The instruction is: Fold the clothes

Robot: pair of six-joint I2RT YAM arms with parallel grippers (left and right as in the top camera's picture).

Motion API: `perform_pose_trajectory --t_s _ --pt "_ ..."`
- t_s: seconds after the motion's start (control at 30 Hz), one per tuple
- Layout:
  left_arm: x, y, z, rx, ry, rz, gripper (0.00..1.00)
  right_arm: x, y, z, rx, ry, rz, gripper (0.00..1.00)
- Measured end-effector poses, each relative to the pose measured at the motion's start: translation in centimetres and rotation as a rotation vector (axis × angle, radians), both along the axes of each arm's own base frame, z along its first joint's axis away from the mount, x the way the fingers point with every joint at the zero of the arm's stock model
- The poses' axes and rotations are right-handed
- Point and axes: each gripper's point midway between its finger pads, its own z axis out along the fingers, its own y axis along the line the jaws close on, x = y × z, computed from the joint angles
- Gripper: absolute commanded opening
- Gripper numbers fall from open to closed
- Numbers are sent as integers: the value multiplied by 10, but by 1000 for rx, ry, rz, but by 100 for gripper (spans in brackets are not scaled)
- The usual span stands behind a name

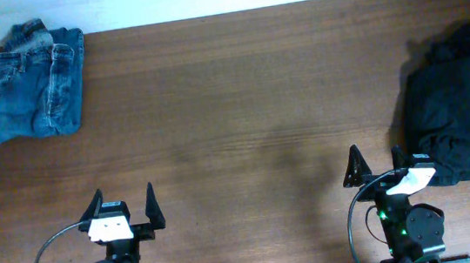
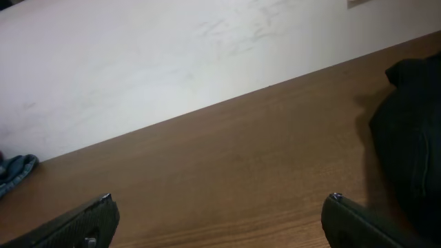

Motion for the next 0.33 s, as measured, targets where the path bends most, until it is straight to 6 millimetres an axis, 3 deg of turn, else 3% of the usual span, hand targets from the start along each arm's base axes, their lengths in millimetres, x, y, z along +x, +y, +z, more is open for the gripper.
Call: perform_pose_trajectory --t_s 0.33 --pt "0 0 0 0 0 0 99 0 0 0 0 0 0 99"
